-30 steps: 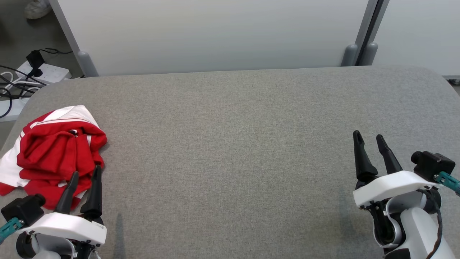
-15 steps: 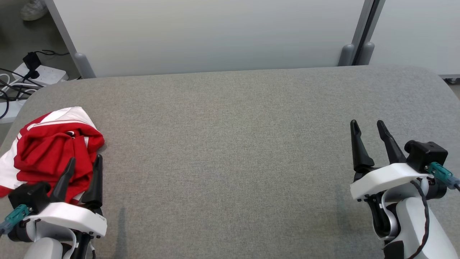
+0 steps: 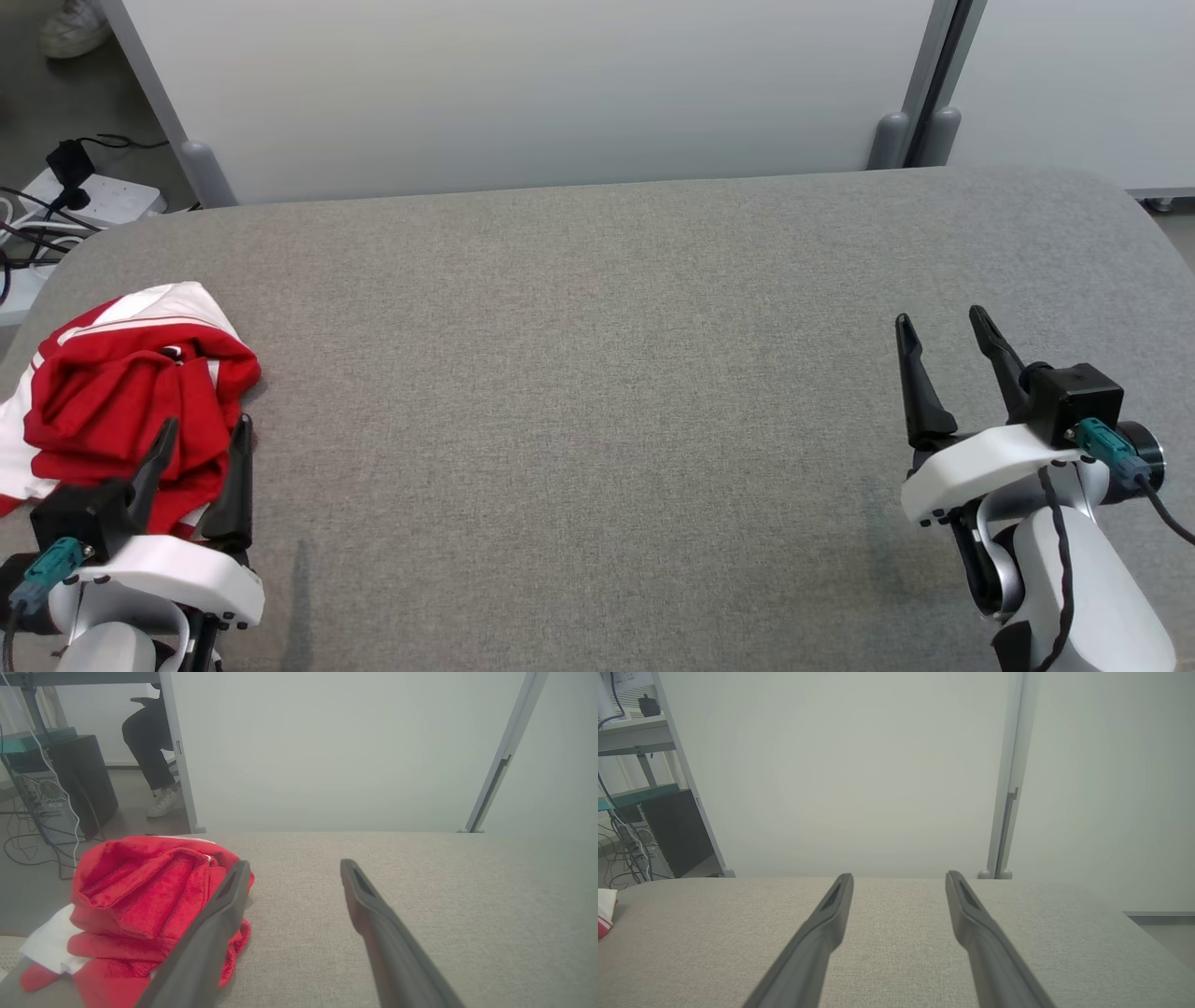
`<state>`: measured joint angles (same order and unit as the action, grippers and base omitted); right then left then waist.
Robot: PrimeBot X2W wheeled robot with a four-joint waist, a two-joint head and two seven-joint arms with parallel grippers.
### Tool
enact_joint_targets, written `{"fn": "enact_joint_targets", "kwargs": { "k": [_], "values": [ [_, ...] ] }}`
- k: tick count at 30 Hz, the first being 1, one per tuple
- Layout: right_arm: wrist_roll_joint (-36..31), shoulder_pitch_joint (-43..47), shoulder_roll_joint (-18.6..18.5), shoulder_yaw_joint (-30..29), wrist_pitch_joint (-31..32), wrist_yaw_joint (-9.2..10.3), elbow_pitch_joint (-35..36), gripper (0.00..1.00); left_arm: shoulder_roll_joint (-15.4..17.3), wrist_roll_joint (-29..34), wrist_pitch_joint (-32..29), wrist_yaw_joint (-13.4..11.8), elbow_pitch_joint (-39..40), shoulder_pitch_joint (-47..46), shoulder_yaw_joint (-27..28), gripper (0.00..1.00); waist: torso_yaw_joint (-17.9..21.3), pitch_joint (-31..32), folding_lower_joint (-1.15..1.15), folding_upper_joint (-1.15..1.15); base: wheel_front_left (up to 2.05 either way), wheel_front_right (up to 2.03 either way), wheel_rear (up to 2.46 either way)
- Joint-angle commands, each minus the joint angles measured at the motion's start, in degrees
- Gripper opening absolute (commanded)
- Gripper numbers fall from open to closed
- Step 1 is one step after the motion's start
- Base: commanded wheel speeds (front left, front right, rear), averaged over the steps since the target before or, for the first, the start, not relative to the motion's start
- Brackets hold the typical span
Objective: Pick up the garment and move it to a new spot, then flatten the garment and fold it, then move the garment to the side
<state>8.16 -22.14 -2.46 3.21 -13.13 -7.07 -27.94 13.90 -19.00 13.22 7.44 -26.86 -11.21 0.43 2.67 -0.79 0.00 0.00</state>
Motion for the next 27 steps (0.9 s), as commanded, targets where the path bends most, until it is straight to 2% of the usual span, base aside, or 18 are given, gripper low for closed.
{"fn": "enact_joint_targets", "kwargs": {
  "k": [1,6,16,21,27],
  "values": [
    [-2.4,-3.1,-0.4,1.2,-1.1,-0.41,1.0,1.0,2.1,2.2,1.0,0.0,0.9,-4.3,2.7,1.0,0.2,0.0,0.0,0.0,0.0,0.0,0.0],
    [-6.0,-3.5,-0.4,0.7,-1.9,-0.42,0.9,1.0,2.8,5.9,1.8,0.0,0.4,-4.5,4.2,1.0,0.7,0.1,0.0,0.0,0.0,0.0,0.0],
    [-5.8,-3.0,-0.4,-0.1,-1.9,-0.42,0.9,1.0,2.2,6.2,1.8,0.0,-0.3,-4.5,4.2,1.0,0.1,0.2,0.0,0.0,0.0,0.0,0.0],
    [-5.8,-3.1,-0.4,1.1,-1.9,-0.42,0.2,1.0,1.7,6.2,1.8,0.0,-1.4,-4.7,5.2,1.0,-2.4,-0.1,0.0,0.0,0.0,0.0,0.0],
    [-5.0,-4.0,-0.4,3.9,-1.9,-0.42,-1.5,1.0,1.7,6.5,1.8,0.0,-1.8,-4.7,7.0,1.0,-8.6,-1.2,0.0,0.0,0.0,0.0,0.0]
  ]
}}
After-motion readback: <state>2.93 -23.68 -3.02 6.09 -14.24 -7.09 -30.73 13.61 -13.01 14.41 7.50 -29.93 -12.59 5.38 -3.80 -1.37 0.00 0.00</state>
